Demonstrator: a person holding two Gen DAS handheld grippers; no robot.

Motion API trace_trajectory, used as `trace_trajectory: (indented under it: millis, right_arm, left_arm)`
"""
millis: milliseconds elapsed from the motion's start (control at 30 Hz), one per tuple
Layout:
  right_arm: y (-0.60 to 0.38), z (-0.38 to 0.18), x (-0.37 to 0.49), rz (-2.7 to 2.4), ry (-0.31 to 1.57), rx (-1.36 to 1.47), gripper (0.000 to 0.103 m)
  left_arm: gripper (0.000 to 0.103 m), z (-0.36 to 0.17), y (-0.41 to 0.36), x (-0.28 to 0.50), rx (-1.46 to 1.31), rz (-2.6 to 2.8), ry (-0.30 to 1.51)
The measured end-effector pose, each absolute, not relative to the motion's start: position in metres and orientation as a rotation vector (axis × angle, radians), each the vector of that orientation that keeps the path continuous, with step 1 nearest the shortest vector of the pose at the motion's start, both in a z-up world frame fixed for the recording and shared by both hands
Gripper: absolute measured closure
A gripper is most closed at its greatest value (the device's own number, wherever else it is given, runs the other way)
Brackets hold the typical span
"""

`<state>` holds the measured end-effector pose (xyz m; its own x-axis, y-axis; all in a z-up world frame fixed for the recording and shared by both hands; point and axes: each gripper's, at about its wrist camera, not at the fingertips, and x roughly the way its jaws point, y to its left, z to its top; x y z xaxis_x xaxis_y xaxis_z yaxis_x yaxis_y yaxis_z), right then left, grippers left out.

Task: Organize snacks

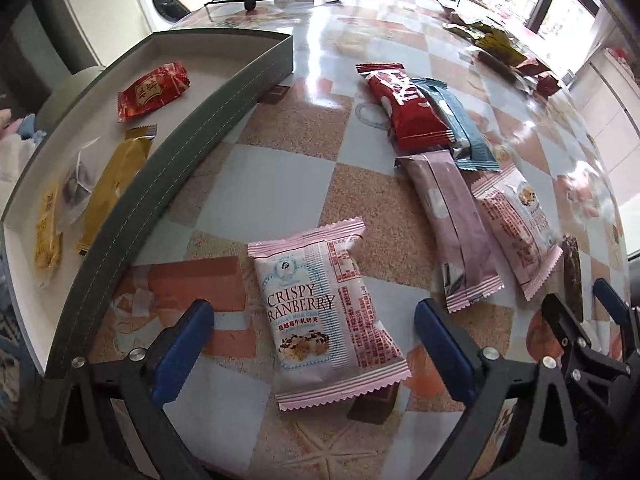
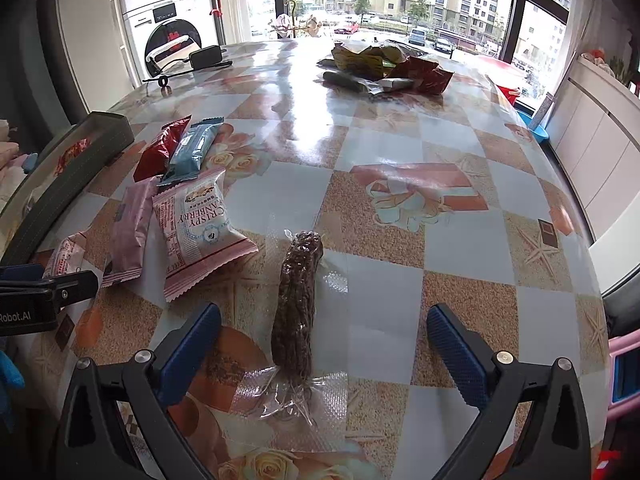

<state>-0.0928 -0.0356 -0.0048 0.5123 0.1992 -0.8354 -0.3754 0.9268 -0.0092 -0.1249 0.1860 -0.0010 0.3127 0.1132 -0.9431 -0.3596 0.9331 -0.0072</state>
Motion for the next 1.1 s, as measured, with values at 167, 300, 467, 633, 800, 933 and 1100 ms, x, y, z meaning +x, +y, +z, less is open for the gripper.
trace_trajectory:
  millis: [167,300,467,633,800,933,1100]
  right_arm:
    - [-0.028,-0.003,-0.082,0.373,1.086,-0.237,0.000]
    - [-0.022,0.002,-0.082,0.399,1.118,-0.272,0.031]
    - [-0.022,0.007,-0.082,0.430,1.142,-0.259,0.061]
    - [-0.039,0.016,-0.080,0.479,1.163,-0.115,0.061]
    - [-0.040,0.034,-0.079,0.493,1.155,-0.082,0.061]
    - [-0.030,0.046,-0.077,0.531,1.156,-0.040,0.061]
    - [0.003,0.058,-0.077,0.598,1.155,-0.041,0.061]
  left_arm:
    - [0.025,0.006,0.177,-0.127,-0.184,0.247,1.189]
    - [0.059,0.011,0.171,-0.129,-0.140,0.175,1.167]
    - [0.061,0.014,0.175,-0.133,-0.208,0.100,1.160]
    - [0.060,0.022,0.178,-0.148,-0.215,0.077,1.147]
    - [0.060,0.034,0.179,-0.150,-0.208,0.058,1.103]
    - [0.060,0.046,0.185,-0.152,-0.200,0.054,1.060]
    - [0.060,0.060,0.204,-0.154,-0.212,0.074,1.012]
